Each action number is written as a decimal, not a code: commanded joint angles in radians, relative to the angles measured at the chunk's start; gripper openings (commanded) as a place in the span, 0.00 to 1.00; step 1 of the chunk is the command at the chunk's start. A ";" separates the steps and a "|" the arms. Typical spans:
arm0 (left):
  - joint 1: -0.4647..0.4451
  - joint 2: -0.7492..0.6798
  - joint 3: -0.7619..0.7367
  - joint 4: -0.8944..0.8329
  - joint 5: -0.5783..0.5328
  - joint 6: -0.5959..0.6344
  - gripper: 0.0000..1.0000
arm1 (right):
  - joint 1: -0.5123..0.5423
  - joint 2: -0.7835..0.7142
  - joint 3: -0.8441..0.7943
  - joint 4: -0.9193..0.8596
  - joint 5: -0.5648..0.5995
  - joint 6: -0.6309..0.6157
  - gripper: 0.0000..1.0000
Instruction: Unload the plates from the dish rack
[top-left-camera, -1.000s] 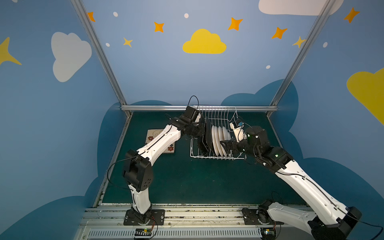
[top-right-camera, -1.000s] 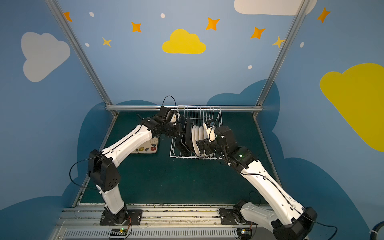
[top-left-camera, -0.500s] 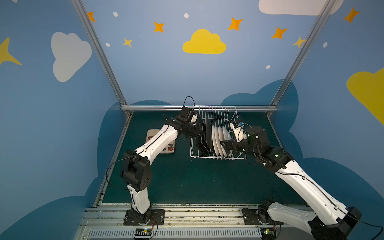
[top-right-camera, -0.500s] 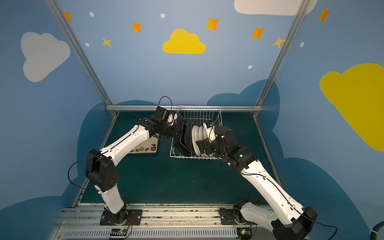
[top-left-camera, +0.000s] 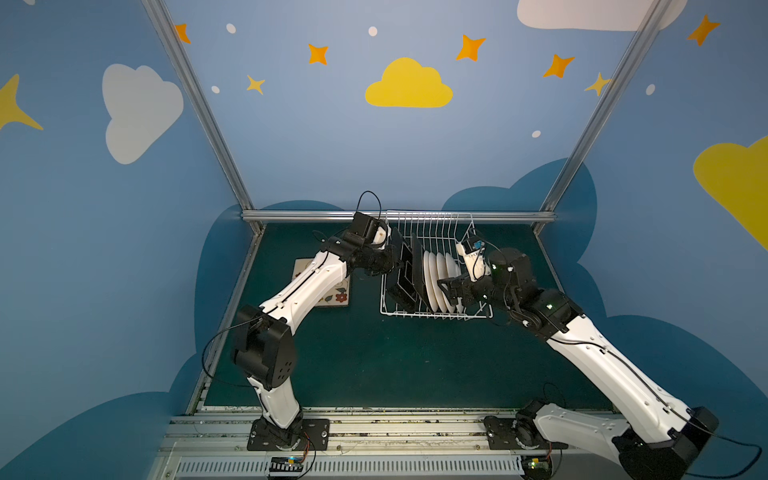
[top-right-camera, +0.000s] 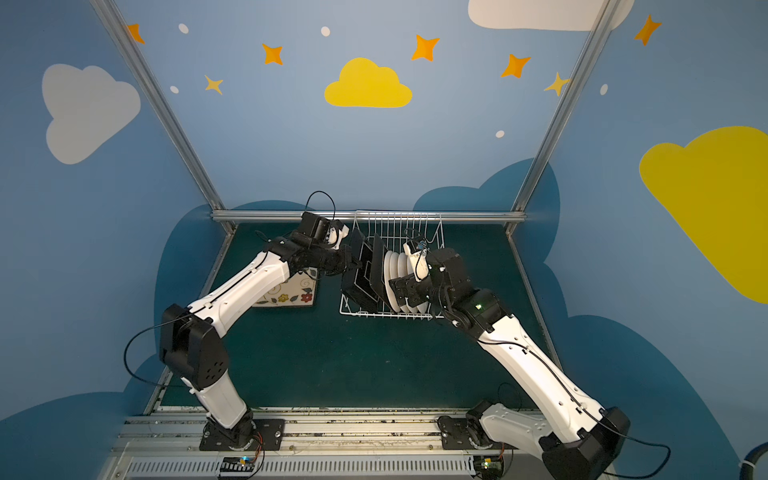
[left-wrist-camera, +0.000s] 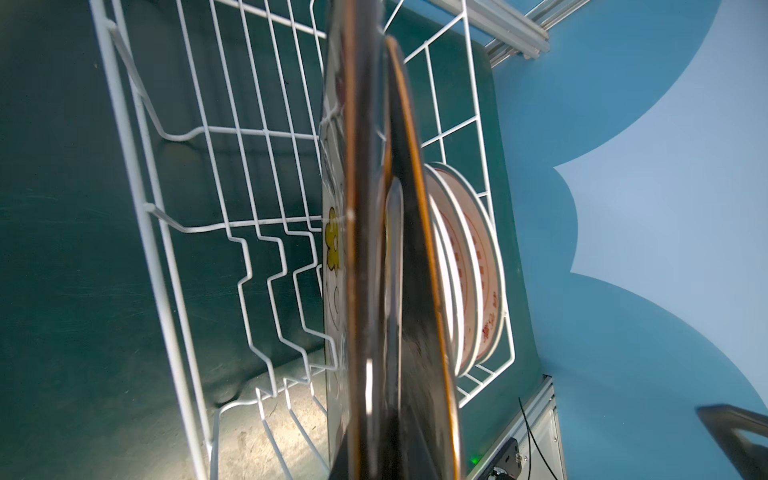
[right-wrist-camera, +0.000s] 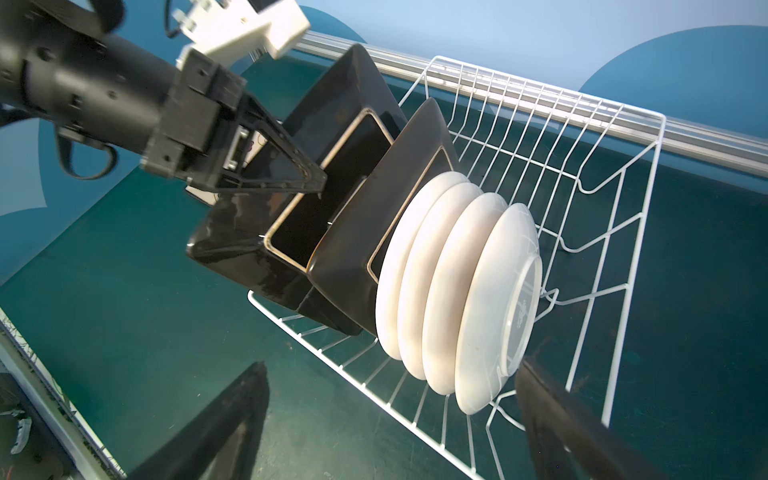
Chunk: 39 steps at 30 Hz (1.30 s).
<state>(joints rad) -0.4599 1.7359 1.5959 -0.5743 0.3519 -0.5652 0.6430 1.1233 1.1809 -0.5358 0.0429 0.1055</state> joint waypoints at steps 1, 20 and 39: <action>0.025 -0.118 0.008 0.090 0.000 0.029 0.03 | -0.008 -0.015 0.017 0.021 -0.010 0.016 0.92; 0.033 -0.291 -0.035 0.182 -0.056 0.173 0.03 | -0.064 -0.007 0.049 0.040 -0.117 0.105 0.92; 0.016 -0.438 -0.177 0.381 -0.112 0.467 0.03 | -0.146 0.146 0.273 -0.117 -0.285 0.338 0.92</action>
<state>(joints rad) -0.4335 1.3872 1.3785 -0.4061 0.2413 -0.2127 0.5060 1.2648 1.4315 -0.6090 -0.1890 0.3794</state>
